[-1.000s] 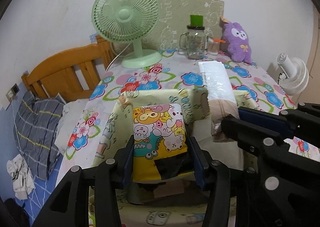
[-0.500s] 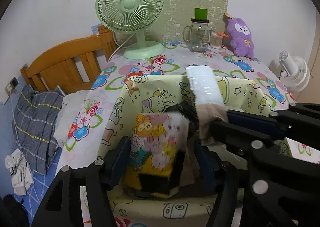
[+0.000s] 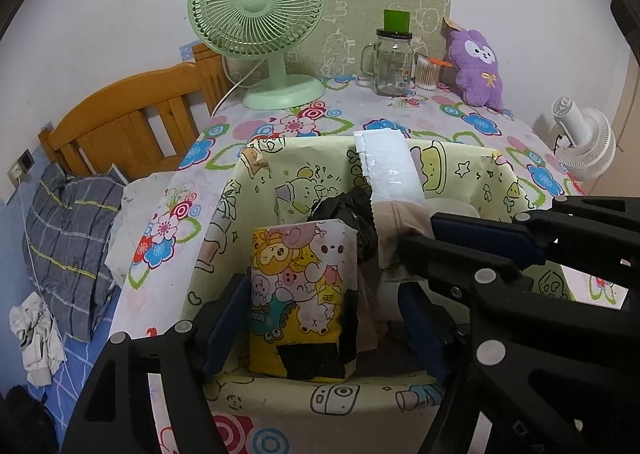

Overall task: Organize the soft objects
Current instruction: 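Lower the cloth with the right tool while the left tool lowers the snack box, then open both, then withdraw both tools up and away from the fabric box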

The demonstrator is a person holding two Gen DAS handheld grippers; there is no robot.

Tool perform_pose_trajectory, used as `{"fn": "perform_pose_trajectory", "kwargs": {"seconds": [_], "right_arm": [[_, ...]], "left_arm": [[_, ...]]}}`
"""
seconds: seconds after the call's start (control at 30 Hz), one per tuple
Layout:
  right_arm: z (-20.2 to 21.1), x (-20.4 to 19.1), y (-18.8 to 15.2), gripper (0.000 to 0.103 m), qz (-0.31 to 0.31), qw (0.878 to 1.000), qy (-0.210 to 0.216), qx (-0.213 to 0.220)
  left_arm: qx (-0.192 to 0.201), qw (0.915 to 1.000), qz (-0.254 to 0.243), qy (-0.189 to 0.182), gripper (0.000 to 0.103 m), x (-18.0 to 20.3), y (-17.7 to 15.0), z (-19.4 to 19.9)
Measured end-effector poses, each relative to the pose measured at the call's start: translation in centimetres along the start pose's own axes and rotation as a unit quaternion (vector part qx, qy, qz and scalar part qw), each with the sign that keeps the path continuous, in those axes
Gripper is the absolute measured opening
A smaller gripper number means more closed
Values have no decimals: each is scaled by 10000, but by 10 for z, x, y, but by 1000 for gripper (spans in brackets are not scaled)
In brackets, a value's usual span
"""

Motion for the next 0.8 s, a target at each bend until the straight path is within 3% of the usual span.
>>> {"fn": "perform_pose_trajectory", "kwargs": {"seconds": [0.2,0.27,0.37,0.8], "right_arm": [[5,5,-2,34,29,9998,-179,-9],[9,10,-3,52,-20,9997,-244,26],[17,17,-6,69,-133,9993,-321,150],[53,37,-21,85,-531,9959,-553,477]], "left_arm": [[-13,10000,93,21,82,1,-1,3],[-12,9999,132,23,83,3,-2,5],[100,9998,174,37,88,5,-1,12],[413,9991,126,26,94,27,3,39]]}}
Point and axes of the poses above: each gripper's, at about its wrist camera, not at the fingertips, and z roughly against the way its jaws point, x to its right, y to its top, the point moved 2 cm from there along -z, roughly the way its jaws point, and after that the axes turned 12 degrees about z, right-handed, at the moved point
